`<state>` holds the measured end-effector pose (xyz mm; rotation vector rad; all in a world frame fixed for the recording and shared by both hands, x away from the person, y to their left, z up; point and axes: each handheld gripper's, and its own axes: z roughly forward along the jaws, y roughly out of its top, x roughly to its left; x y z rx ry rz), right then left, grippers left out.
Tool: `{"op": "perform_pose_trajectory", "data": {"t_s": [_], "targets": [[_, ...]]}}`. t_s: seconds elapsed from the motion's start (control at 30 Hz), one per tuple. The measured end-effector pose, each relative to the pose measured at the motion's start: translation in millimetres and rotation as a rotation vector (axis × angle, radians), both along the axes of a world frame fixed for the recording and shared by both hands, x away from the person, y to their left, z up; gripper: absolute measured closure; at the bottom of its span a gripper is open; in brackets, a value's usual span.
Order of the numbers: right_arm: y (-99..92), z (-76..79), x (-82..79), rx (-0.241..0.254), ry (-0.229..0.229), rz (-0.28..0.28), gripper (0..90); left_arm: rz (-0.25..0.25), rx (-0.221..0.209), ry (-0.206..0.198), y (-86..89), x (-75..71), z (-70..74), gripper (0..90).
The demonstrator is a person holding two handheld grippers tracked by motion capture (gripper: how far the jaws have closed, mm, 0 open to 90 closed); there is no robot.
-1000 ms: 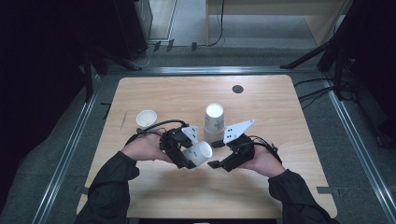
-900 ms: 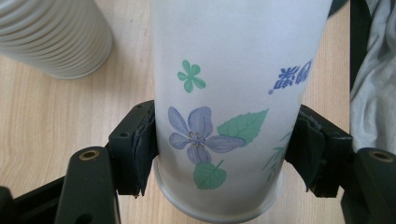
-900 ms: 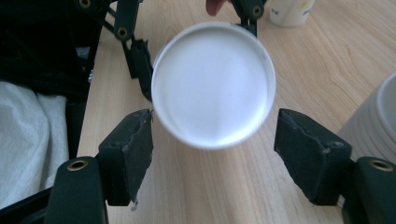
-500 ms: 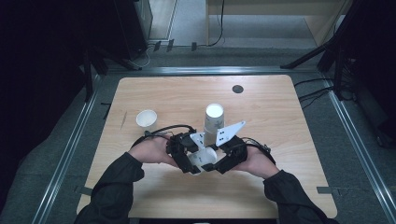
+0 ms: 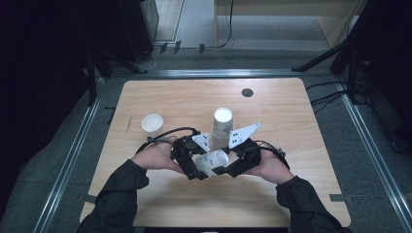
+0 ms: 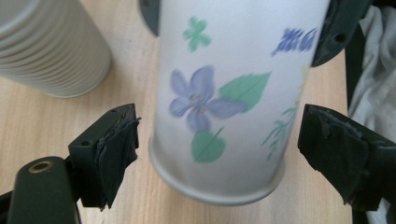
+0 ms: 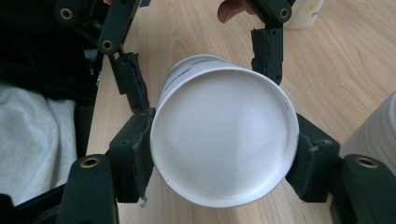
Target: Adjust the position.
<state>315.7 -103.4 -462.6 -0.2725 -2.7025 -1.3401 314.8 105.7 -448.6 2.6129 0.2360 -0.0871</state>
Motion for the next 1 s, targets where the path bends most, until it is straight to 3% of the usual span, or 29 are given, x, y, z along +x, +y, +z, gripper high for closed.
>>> {"op": "perform_pose_trajectory", "data": {"t_s": [0.37,0.47,0.73,0.83,1.0], "targets": [[-7.8,5.2,1.9,0.024,0.007,-0.018,34.3,0.069,-0.107,0.03,18.2,3.8,-0.8,9.7],[-9.1,7.0,2.3,0.035,0.007,-0.021,34.3,0.067,-0.124,0.041,21.3,3.6,-1.4,8.8],[-10.2,11.7,4.1,0.067,0.016,-0.019,34.3,0.065,-0.175,0.009,19.2,-1.7,-4.1,8.7],[-9.8,13.0,4.5,0.081,0.02,-0.012,34.3,0.063,-0.223,0.037,19.4,-1.4,-5.7,8.8],[-8.0,15.4,4.2,0.091,0.028,-0.004,34.3,0.067,-0.238,0.036,16.7,-2.3,-10.3,9.1]]}}
